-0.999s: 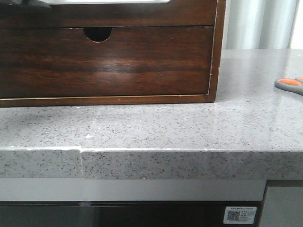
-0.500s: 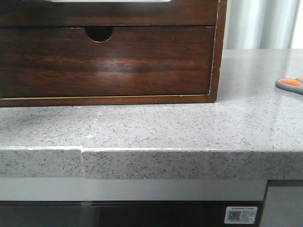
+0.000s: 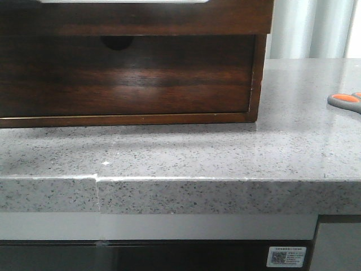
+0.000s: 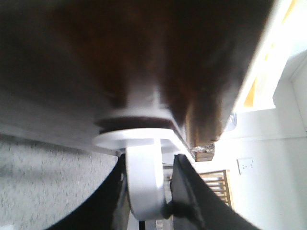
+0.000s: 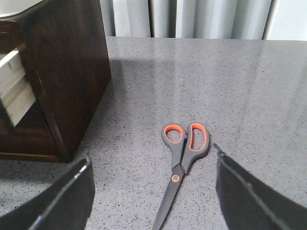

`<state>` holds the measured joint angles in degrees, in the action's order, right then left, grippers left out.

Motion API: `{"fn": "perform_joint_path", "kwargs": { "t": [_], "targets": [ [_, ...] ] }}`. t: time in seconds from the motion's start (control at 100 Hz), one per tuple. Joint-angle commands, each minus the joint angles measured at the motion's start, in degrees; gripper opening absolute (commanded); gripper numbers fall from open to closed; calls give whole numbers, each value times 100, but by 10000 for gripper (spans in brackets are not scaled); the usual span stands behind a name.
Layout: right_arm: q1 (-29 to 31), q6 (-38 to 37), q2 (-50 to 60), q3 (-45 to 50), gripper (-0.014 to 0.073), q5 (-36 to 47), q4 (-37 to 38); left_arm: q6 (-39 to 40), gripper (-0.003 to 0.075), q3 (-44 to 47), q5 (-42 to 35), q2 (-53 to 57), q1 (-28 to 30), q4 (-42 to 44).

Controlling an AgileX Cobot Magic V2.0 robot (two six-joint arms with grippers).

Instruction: Put scissors in drawer with both arms

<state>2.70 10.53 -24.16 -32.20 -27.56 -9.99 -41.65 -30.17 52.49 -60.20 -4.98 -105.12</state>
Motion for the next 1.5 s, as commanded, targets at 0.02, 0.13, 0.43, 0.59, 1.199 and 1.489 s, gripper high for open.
{"fn": "perform_joint_path", "kwargs": {
  "t": [0.02,0.13,0.43,0.59,1.199,1.489],
  "targets": [
    [20,12,-78,-195,482,478,-19,-475,6,136,840,563,-42,-192],
    [20,12,-78,-195,482,478,-19,-349,6,505,855,1064,-42,-192],
    [20,12,-78,-195,482,478,-19,-327,14,684,475,1626,-42,-192],
    [20,12,-78,-195,482,451,-19,-327,118,684,366,1614,-42,-192],
    [20,12,-1364,-945,482,-475,28,-327,374,674,633,1709,-42,2317],
    [20,12,-2316,-1337,482,-464,78,-183,363,573,142,2868,-42,3537]
  ]
}}
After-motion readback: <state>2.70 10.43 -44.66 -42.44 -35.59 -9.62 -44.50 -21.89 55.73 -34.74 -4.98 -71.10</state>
